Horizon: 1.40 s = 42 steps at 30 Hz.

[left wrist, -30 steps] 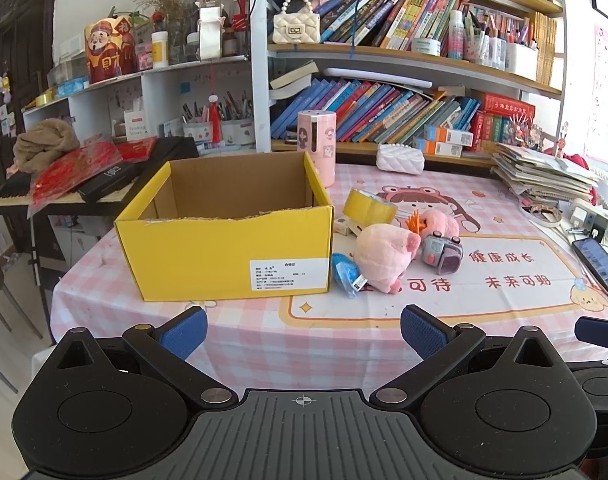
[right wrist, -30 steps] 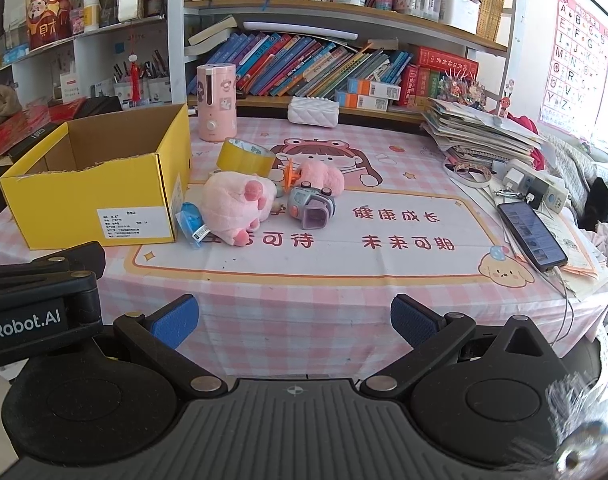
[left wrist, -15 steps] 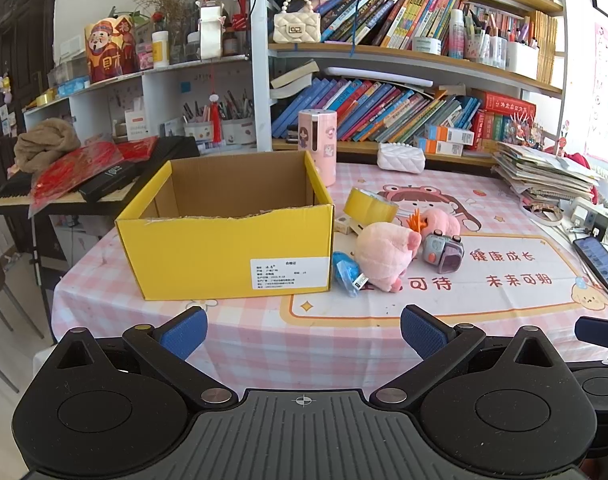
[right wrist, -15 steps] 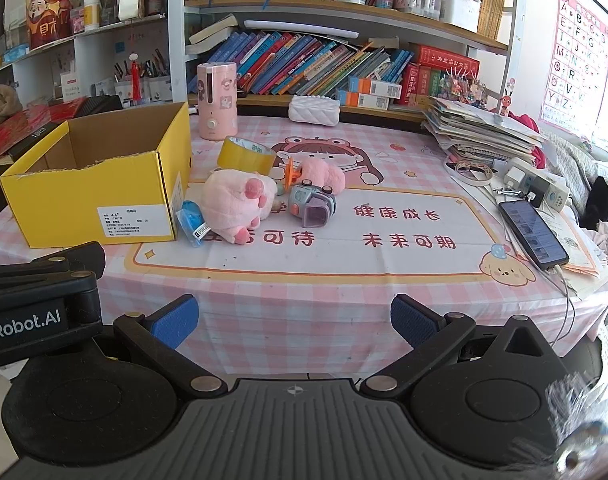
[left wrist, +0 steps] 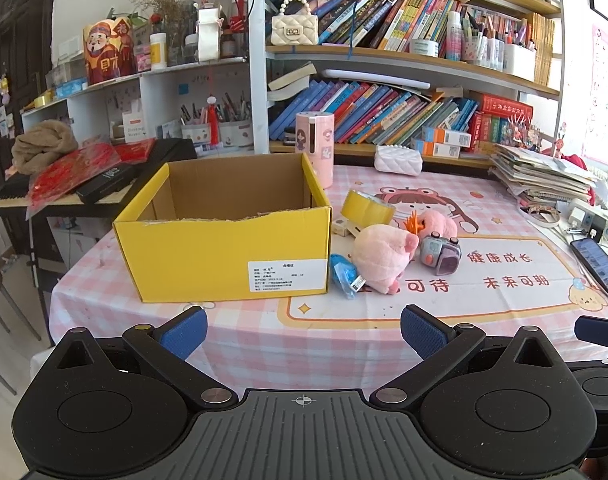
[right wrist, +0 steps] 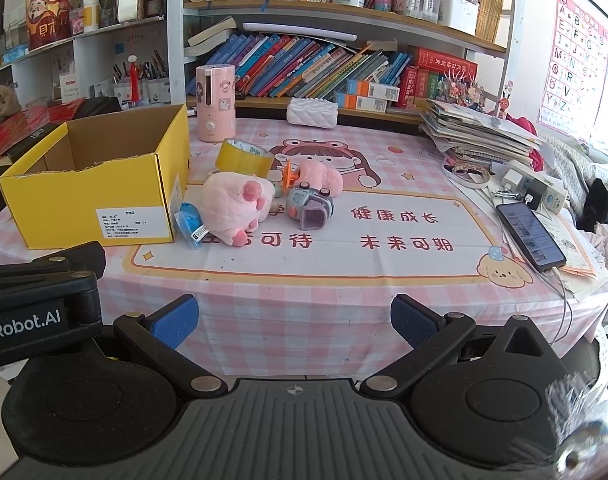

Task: Organize objects

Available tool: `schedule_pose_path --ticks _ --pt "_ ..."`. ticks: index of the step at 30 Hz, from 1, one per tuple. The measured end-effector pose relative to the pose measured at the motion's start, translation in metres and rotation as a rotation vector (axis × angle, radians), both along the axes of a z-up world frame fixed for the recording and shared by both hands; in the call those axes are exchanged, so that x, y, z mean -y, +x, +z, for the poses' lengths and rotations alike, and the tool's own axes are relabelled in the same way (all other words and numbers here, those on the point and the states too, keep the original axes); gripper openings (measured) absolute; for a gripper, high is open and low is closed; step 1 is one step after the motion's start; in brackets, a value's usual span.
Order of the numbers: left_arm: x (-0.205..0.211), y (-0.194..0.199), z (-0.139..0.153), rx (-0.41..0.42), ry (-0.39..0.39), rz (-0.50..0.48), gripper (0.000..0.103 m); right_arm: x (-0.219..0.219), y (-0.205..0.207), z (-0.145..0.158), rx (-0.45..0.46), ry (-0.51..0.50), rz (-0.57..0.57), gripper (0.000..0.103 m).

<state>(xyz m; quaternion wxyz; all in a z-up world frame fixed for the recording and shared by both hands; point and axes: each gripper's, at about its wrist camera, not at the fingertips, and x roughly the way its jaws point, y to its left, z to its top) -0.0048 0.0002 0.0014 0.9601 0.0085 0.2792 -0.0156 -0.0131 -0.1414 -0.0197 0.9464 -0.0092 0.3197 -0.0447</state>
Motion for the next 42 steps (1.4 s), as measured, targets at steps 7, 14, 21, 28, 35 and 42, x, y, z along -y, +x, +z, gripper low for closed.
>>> schedule_pose_path --ticks 7,14,21,28,35,42 --pt "0.0001 0.0000 -0.0001 0.001 0.001 0.000 0.103 -0.0004 0.0000 0.0002 0.001 0.000 0.000 0.103" --pt "-0.0001 -0.0001 -0.0002 0.001 0.001 0.000 0.103 -0.0012 0.0000 0.0002 0.001 -0.001 0.000 0.103" --pt "-0.0001 -0.0001 -0.0003 0.001 0.001 0.000 0.103 -0.0016 0.0001 0.0003 0.000 -0.001 -0.001 0.103" --pt "-0.0007 0.0009 -0.0007 0.000 -0.001 -0.004 0.103 -0.0023 0.0006 0.0004 0.000 -0.002 -0.002 0.103" --pt "-0.0013 0.0027 -0.0007 0.000 -0.001 -0.012 0.103 0.0026 -0.0021 0.0009 -0.001 -0.004 -0.007 0.103" --pt "0.0021 0.0056 -0.0031 -0.013 0.003 -0.023 0.103 0.0040 0.0013 -0.0002 -0.016 -0.009 -0.017 0.103"
